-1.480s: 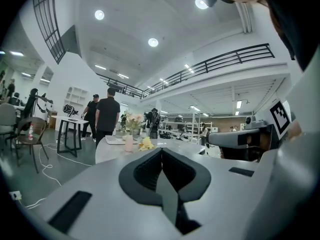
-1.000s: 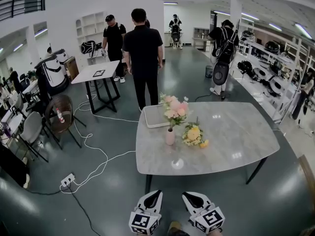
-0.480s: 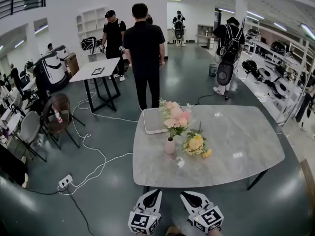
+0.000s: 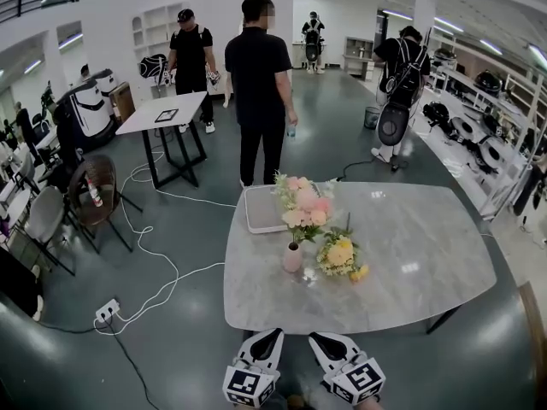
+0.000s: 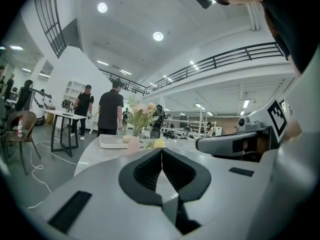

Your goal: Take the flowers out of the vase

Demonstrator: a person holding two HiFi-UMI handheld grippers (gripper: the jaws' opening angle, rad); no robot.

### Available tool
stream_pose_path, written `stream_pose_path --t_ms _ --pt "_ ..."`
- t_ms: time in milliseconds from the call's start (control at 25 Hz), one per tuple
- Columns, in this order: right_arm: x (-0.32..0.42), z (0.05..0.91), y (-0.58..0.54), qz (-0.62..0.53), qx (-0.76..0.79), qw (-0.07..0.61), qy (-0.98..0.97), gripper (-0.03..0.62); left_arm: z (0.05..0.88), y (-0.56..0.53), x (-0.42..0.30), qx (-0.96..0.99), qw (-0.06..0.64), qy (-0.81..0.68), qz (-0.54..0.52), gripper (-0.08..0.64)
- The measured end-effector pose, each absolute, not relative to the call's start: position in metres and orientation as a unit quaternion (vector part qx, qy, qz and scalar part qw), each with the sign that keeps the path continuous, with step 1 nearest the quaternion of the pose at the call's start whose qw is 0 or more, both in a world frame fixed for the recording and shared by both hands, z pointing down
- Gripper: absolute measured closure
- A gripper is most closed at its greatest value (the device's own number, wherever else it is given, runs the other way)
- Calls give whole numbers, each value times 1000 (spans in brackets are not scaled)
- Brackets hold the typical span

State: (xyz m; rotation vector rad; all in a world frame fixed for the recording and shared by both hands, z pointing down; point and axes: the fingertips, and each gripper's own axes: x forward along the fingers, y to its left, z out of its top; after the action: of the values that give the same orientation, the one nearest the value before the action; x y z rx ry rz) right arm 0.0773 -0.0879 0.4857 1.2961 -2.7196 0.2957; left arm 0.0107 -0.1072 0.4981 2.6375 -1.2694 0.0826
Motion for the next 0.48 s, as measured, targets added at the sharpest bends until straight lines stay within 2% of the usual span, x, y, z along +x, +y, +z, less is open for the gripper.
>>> stream_pose_path --t_ms 480 --pt "65 495 -152 104 435 51 -893 571 505 -176 16 910 96 -403 33 545"
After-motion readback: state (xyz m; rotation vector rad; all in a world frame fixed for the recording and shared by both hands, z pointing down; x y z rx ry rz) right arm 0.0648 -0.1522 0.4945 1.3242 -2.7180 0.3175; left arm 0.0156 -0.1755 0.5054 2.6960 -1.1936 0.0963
